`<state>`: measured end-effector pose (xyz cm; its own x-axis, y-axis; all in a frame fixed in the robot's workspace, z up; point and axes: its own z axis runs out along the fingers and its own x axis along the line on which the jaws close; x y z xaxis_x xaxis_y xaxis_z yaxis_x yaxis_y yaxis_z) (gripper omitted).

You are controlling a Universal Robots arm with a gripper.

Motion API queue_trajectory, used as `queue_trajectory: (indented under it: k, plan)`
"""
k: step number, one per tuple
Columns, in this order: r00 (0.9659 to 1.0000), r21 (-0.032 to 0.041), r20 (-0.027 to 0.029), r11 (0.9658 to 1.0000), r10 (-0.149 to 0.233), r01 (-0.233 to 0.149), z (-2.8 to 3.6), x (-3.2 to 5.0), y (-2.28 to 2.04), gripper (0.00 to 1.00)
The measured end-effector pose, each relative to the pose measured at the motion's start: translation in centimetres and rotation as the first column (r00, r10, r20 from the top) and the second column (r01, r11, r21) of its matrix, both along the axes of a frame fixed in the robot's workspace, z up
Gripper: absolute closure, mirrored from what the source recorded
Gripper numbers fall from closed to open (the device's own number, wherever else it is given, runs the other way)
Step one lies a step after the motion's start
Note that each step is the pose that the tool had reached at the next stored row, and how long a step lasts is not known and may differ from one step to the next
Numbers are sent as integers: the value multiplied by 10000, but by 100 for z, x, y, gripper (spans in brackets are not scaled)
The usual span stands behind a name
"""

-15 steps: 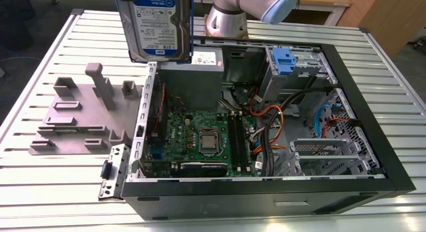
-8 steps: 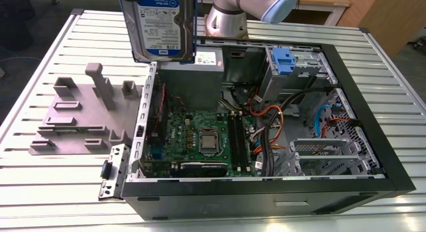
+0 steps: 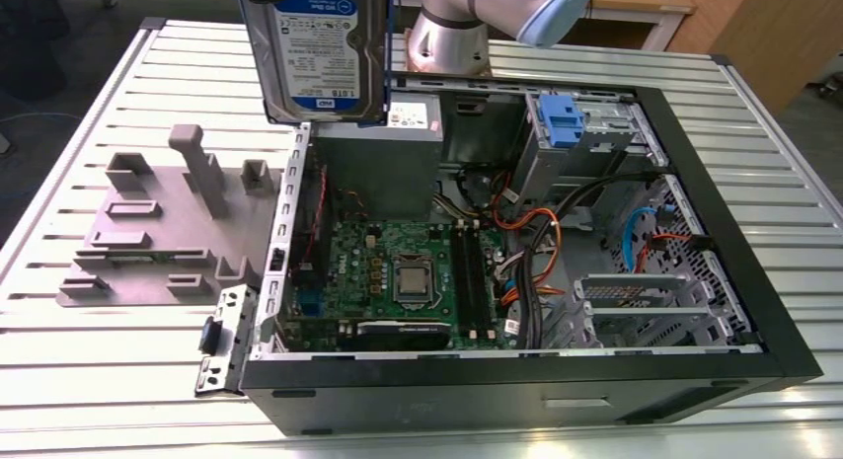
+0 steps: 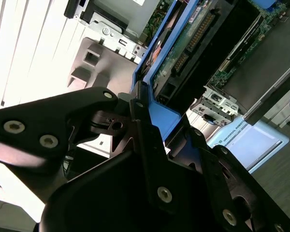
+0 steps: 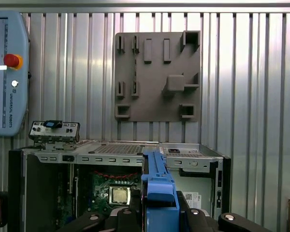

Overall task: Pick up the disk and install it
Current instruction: 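Pick up the disk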

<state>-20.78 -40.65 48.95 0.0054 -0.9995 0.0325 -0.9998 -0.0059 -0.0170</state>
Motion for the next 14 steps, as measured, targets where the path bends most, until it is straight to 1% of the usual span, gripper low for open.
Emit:
queue_trajectory:
  k: [14]
  plan:
    - [10000, 0, -1, 10000, 0, 0, 0, 6, 0, 64]
